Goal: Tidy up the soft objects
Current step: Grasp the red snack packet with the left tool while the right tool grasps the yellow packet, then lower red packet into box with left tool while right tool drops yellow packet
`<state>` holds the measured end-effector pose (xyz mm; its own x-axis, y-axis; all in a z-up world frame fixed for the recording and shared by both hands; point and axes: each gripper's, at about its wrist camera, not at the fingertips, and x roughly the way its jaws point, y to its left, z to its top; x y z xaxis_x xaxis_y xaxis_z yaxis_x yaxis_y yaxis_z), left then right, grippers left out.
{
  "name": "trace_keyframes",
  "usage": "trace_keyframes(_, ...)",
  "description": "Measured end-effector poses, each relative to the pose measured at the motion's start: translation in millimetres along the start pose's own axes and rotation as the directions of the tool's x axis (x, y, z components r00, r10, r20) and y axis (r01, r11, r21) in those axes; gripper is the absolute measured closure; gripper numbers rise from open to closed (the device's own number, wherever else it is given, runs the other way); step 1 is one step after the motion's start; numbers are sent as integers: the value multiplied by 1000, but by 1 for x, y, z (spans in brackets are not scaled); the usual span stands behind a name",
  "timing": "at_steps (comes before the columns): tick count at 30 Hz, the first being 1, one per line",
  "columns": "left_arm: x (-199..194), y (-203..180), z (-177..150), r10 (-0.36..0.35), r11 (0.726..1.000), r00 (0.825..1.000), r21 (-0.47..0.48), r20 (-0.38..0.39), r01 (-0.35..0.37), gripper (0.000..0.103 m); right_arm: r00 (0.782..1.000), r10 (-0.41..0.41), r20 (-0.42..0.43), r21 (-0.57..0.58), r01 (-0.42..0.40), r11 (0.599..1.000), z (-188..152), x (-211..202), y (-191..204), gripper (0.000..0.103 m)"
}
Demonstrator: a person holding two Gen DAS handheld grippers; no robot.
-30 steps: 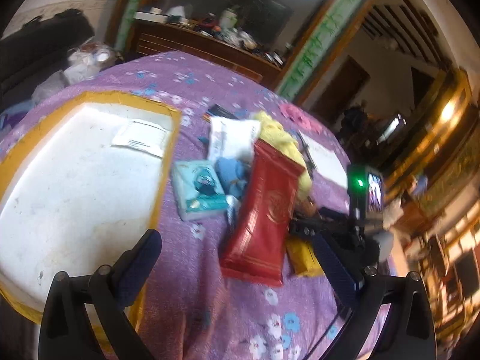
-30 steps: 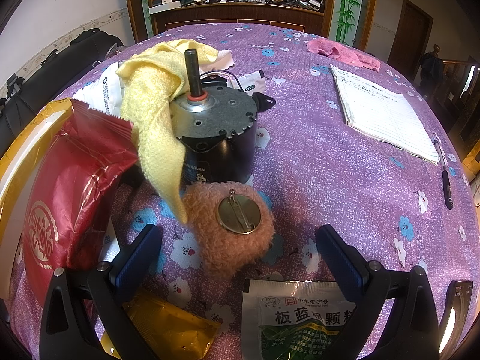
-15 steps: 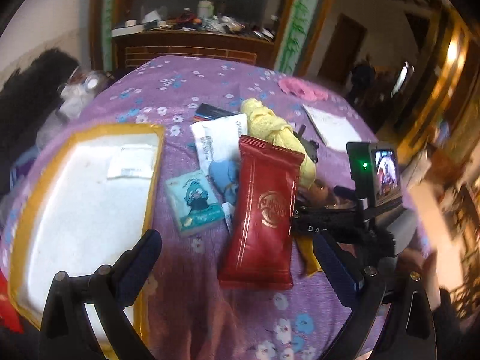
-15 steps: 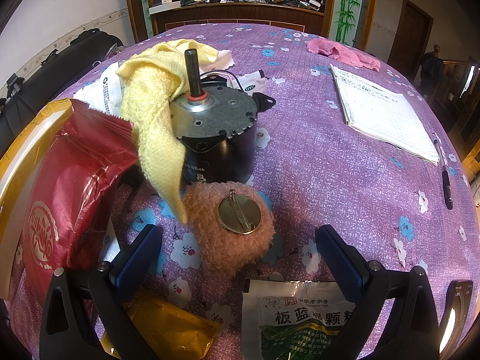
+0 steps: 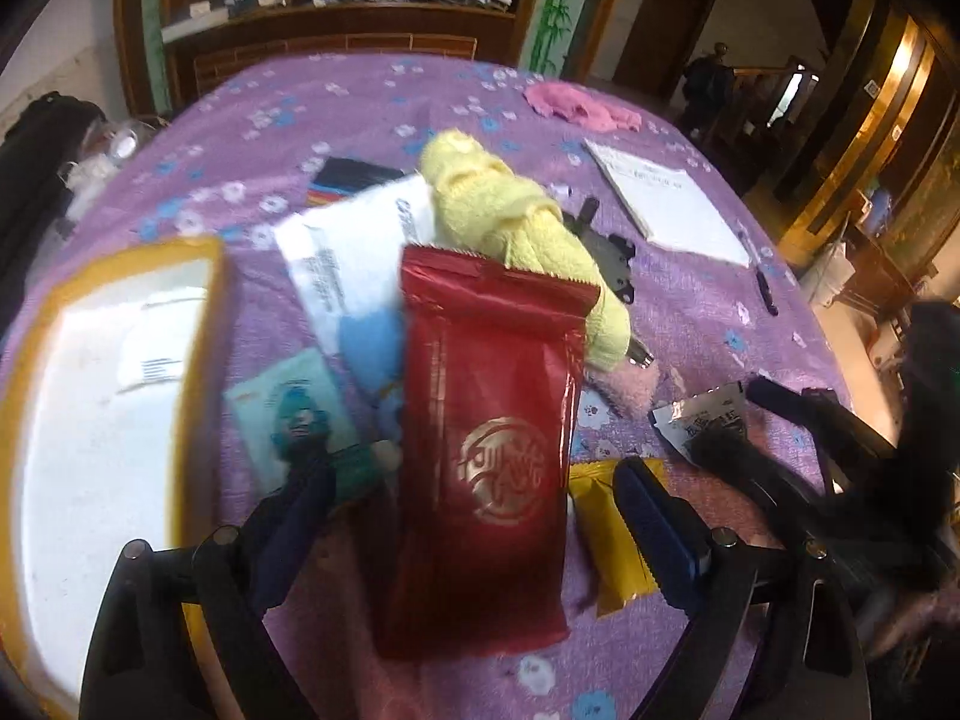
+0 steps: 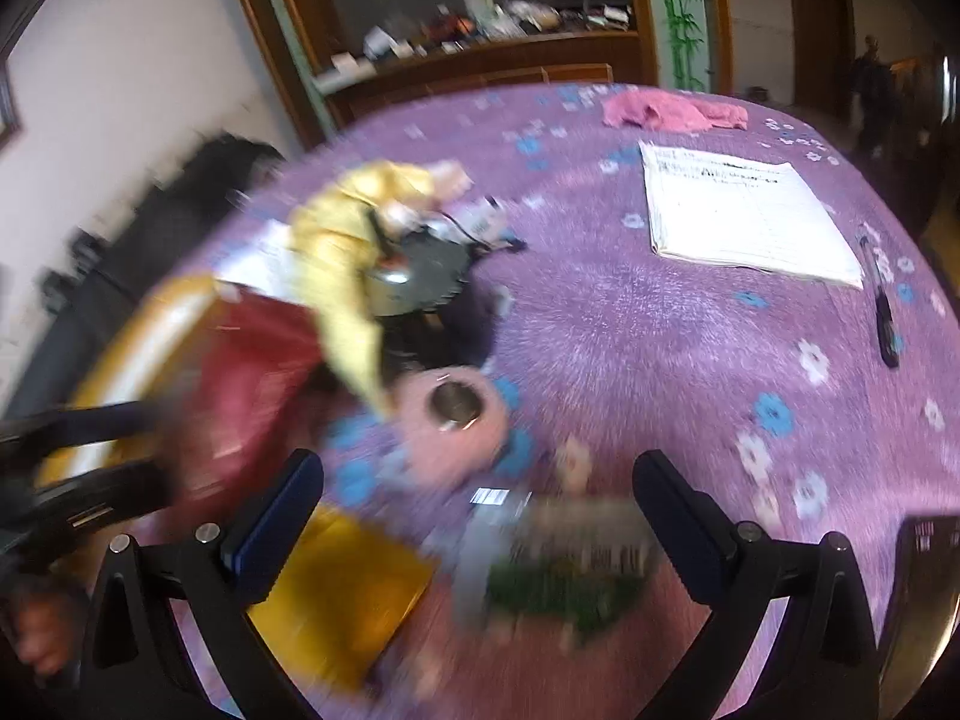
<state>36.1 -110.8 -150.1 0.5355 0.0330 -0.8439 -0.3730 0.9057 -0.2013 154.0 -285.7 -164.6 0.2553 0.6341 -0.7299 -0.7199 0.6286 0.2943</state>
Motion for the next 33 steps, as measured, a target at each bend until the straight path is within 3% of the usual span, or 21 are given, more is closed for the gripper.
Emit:
trace_keyframes(1, 7, -2, 2, -7, 1000, 1000, 2, -11, 7, 11, 1000, 25, -9, -4, -25, 1000, -5, -7, 4, 0)
trace_keyframes(4, 20, -12, 2, 21, 999, 1000, 41, -23, -20, 43, 999, 38, -30, 0, -38, 999, -18, -16, 16, 0)
trace_keyframes(8, 7, -4, -3, -31, 999, 999, 25, -13, 31, 57, 995, 65, -78, 46, -62, 997, -34, -10, 31, 3)
trace_keyframes(11, -17, 12, -6, -121, 992, 992, -39, 26, 122, 59, 995, 43, -91, 48, -39, 998, -39, -5, 43, 43)
trace_keyframes(13, -32, 25, -9, -165, 981, 985, -92, 48, 169, 59, 992, 58, -115, 61, -51, 997, -41, 0, 50, 46)
trace_keyframes(20, -89, 71, -23, -221, 946, 968, -214, 117, 242, 59, 993, -55, -101, -13, 54, 998, -45, 3, 72, 59)
trace_keyframes(23, -118, 97, -35, -203, 938, 963, -248, 175, 243, 59, 994, -63, -86, -36, 60, 998, -52, -7, 81, 61)
trace_keyframes(26, -141, 129, -45, -129, 934, 969, -302, 209, 189, 58, 999, -33, -26, -47, 32, 998, -49, -28, 92, 61)
trace_keyframes(29, -154, 156, -54, -27, 934, 974, -343, 225, 105, 58, 996, 74, 48, -66, -71, 995, -38, -52, 116, 61)
trace_keyframes(30, -156, 165, -56, -1, 932, 973, -353, 229, 84, 58, 987, 145, 67, -96, -139, 986, -33, -57, 129, 61)
trace_keyframes(33, -148, 189, -65, 55, 923, 978, -384, 201, 27, 58, 974, 223, 44, -184, -211, 960, -20, -46, 176, 61)
